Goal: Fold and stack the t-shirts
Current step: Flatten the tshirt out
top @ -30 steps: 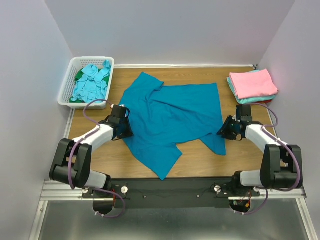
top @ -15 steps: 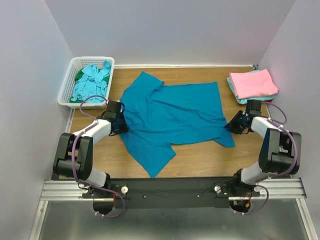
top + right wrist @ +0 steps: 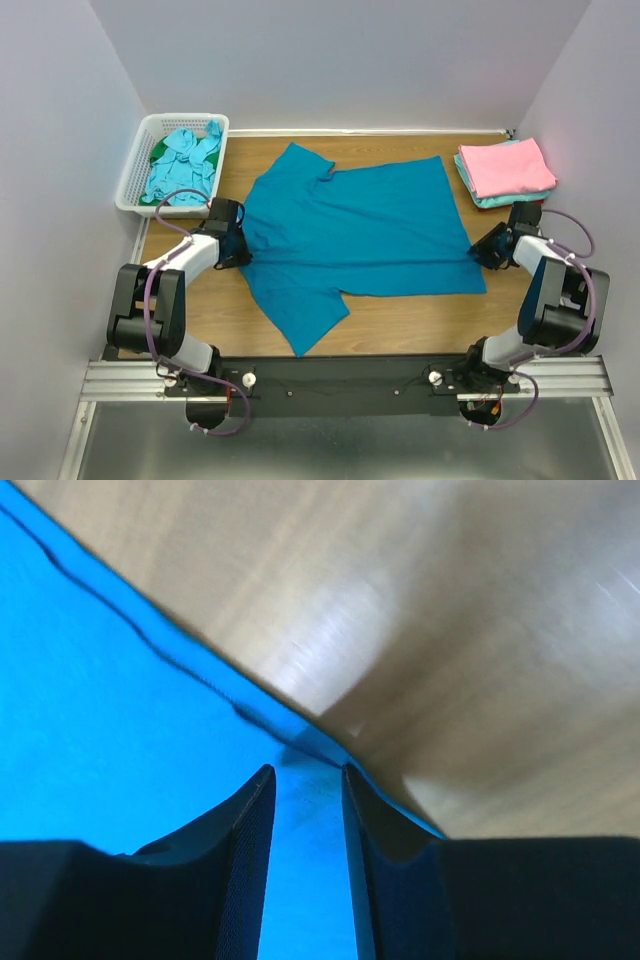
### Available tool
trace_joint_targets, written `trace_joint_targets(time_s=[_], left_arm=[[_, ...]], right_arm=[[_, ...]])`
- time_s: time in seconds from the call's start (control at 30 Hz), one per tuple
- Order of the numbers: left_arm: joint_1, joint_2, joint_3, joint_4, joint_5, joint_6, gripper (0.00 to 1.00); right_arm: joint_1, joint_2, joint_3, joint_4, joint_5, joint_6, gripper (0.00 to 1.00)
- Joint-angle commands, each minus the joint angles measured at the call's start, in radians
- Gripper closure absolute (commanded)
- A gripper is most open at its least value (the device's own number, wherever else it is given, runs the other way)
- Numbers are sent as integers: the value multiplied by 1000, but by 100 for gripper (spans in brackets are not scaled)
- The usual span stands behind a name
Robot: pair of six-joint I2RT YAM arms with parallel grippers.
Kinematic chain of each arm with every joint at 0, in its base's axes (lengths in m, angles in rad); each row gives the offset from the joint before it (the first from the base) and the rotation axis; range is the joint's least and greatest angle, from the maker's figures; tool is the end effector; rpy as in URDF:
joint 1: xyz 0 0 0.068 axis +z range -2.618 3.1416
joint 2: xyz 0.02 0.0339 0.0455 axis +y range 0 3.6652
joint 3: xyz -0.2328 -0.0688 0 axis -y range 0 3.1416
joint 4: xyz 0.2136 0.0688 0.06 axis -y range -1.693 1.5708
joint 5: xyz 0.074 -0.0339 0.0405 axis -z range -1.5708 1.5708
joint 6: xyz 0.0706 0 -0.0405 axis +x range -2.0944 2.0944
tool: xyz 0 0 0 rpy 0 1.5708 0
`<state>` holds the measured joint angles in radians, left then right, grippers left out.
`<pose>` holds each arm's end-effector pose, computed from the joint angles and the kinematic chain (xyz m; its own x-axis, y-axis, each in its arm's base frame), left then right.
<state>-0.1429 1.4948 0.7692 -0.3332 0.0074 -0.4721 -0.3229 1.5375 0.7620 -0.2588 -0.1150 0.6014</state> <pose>0.2699 -0.0394 0.1227 -0.8349 -0.3393 -0.4334 -0.2624 0.9375 -0.2285 0.2685 -0.0813 0.1156 -0.5252 0.7684 -0.3656 0.6752 0.6378 0.3705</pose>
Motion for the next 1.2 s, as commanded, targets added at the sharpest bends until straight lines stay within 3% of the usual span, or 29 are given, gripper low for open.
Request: trace_joint_targets(time_s=[0.0,0.07,0.17,0.27,0.3,0.37,0.47,0.5,0.7,0.9,1.17], left_arm=[[12,2,44,-81,-23,29,74],[12,-37,59,-99,-24,20,73],[11,-142,79,-107,-44,0,62],[9,-296,85,-89,-67,-20,52],[6,-341,85,-75,-76,-20,45],[6,-482,68,-47,-107,-14,41],[-14,-588,64,-63,-155,12,36],[-15,-603,58,-56,-165,15,33],[-15,-757,-27,-49,-138,-42,30],[-15,-826,-18,-79,-178,-54,30],[-15,-820,18,-95,-175,-45,29]], right_arm=[[-15,-69,-56,-74,83,-49,59],[-12,-141,-59,-76,28,-58,56],[27,-217,-59,-83,-11,-69,53],[149,-307,-27,-105,1,-100,51],[250,-335,-15,-112,-3,-129,51],[412,-340,22,-115,-46,-166,50],[577,-301,48,-115,-103,-236,50],[688,-289,51,-114,-101,-264,50],[1095,-119,158,-111,8,-360,50],[1278,122,319,-115,49,-428,51],[1401,338,473,-204,35,-463,51]])
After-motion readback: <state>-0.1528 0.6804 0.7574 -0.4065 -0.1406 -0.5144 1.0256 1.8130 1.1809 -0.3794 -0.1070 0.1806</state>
